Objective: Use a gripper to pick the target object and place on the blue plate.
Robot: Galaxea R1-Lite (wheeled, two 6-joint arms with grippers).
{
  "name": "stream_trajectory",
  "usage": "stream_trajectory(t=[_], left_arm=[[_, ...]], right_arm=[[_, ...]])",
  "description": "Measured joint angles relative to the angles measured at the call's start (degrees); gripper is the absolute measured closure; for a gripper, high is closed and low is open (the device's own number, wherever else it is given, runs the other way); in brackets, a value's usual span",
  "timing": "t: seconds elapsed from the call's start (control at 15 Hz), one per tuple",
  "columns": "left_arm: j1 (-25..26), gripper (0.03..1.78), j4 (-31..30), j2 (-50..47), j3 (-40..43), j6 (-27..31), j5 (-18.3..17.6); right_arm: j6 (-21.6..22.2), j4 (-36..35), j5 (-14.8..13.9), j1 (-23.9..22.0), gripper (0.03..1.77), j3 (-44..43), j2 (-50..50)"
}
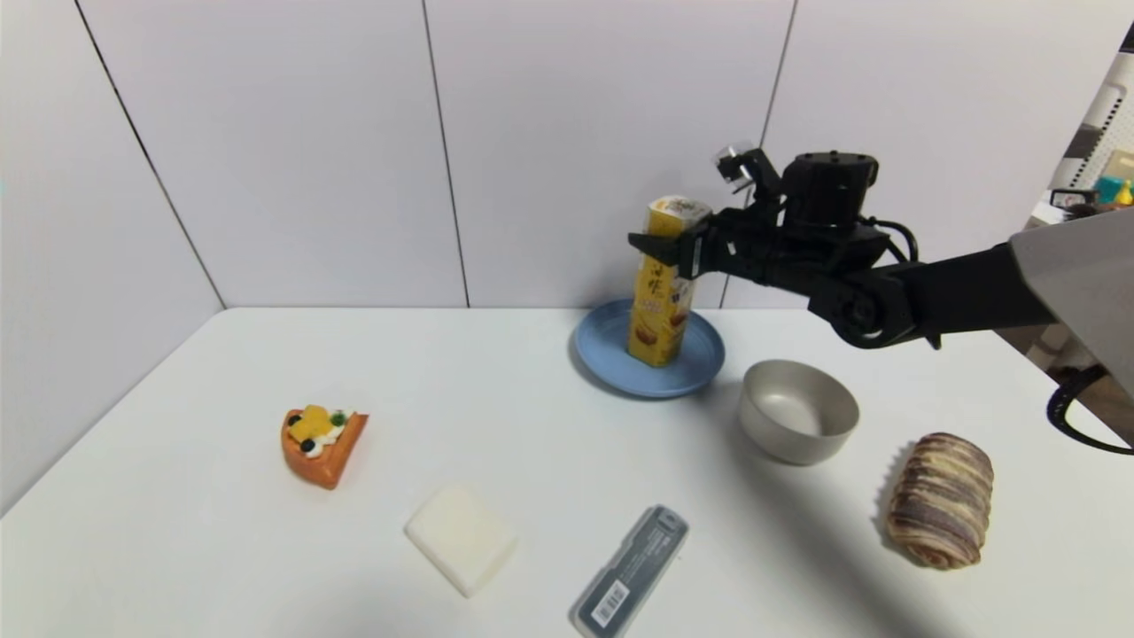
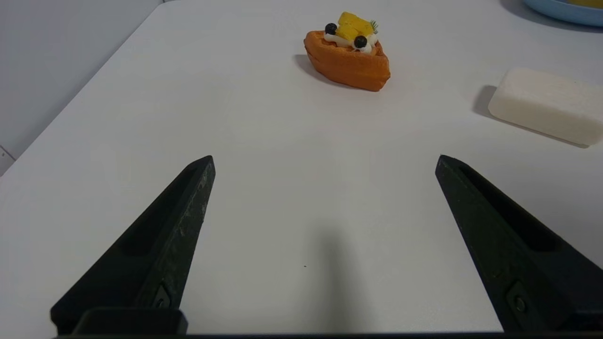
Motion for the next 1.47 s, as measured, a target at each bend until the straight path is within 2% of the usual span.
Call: stream_trajectory(t=[0.27,0.67,0.8,1.0,1.07,1.2,1.27,1.4,1.47], left_arm=[[0.0,0.12,0.0,0.0,0.0,0.0,0.0],[0.0,0.12,0.0,0.0,0.0,0.0,0.0],[0.0,0.12,0.0,0.0,0.0,0.0,0.0],[0.0,0.12,0.0,0.0,0.0,0.0,0.0],[0.0,0.12,0.0,0.0,0.0,0.0,0.0],[0.0,0.12,0.0,0.0,0.0,0.0,0.0],[0.0,0.12,0.0,0.0,0.0,0.0,0.0],[0.0,0.12,0.0,0.0,0.0,0.0,0.0],[0.0,0.12,0.0,0.0,0.0,0.0,0.0]], right_arm=[[0.0,-0.3,0.1,-1.0,0.21,5.3,-9.8],[0.1,0.7,0.5,-3.9,0.15,16.1,-29.6],[1.0,4.6,0.8,-6.5,0.13,20.3,-37.2],[1.8,16.6,-0.4,-12.5,0.12,28.3,-49.7],[1.6,21.0,-2.3,-14.0,0.12,31.1,-53.7],[-0.7,29.3,-9.1,-16.2,0.11,37.2,-61.2],[-2.7,32.8,-14.3,-16.8,0.11,40.6,-64.6],[-5.9,36.2,-26.4,-17.7,0.11,47.1,-71.5],[-6.4,36.5,-30.7,-18.1,0.11,50.1,-74.8]])
